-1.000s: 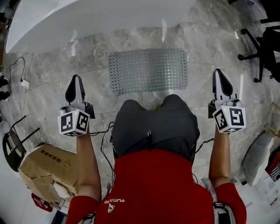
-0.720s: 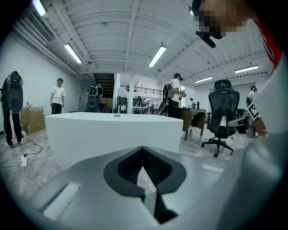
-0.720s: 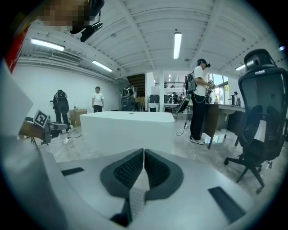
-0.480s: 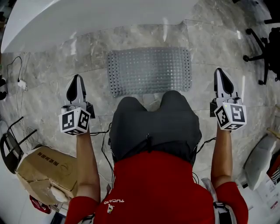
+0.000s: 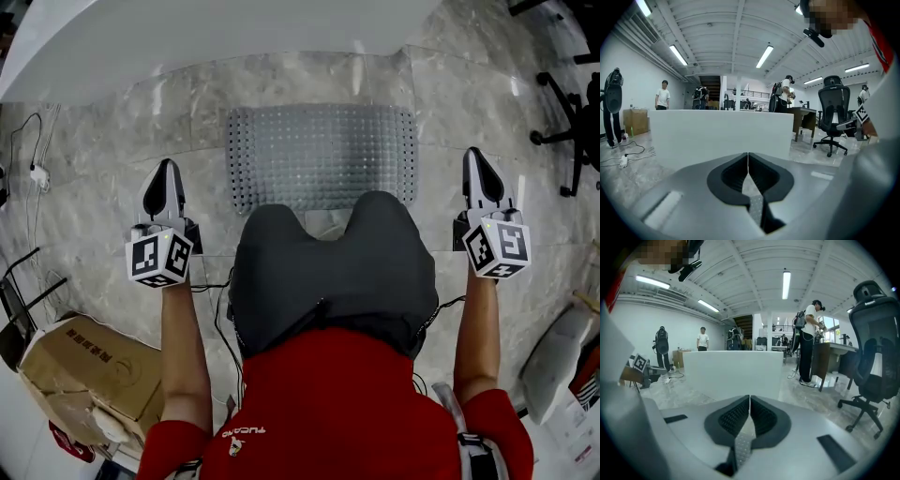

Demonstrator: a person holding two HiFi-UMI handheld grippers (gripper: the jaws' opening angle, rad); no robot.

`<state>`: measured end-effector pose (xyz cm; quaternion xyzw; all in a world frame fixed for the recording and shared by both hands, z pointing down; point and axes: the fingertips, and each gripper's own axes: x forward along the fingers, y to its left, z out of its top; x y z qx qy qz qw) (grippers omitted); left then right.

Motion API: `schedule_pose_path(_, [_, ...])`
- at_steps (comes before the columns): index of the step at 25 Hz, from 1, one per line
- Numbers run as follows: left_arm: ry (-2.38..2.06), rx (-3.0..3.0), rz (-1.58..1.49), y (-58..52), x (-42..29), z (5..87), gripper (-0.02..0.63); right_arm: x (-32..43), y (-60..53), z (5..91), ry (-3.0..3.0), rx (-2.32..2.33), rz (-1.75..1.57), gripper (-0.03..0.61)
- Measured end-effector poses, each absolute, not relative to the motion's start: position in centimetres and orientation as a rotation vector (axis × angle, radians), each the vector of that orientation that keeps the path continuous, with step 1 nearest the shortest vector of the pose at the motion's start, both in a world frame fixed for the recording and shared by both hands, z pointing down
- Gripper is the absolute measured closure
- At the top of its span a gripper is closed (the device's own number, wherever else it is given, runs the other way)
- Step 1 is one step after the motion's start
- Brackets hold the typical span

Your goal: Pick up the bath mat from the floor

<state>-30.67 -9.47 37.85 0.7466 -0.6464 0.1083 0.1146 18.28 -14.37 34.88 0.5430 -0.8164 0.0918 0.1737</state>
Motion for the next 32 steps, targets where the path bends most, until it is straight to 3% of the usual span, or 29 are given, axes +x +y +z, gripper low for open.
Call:
schedule_pose_path(22, [-1.812,2.164,0.371,-11.3,-29.4,50.7,0.592,20.8,-15.6,47.8,-2.245,1.531,0.315,0.570])
schedule_pose_path(25, [-1.788,2.150,0.387,-11.5,-29.3,52.5,0.573,20.9,-15.8,50.0,-2.229,1.508,0.342,0.504])
schedule_pose_path(32, [-1.686,2.088,0.472,-11.9,-29.4,57.4,0.514,20.7,-16.2,54.8,-2.182,1.421,0.415,0.444])
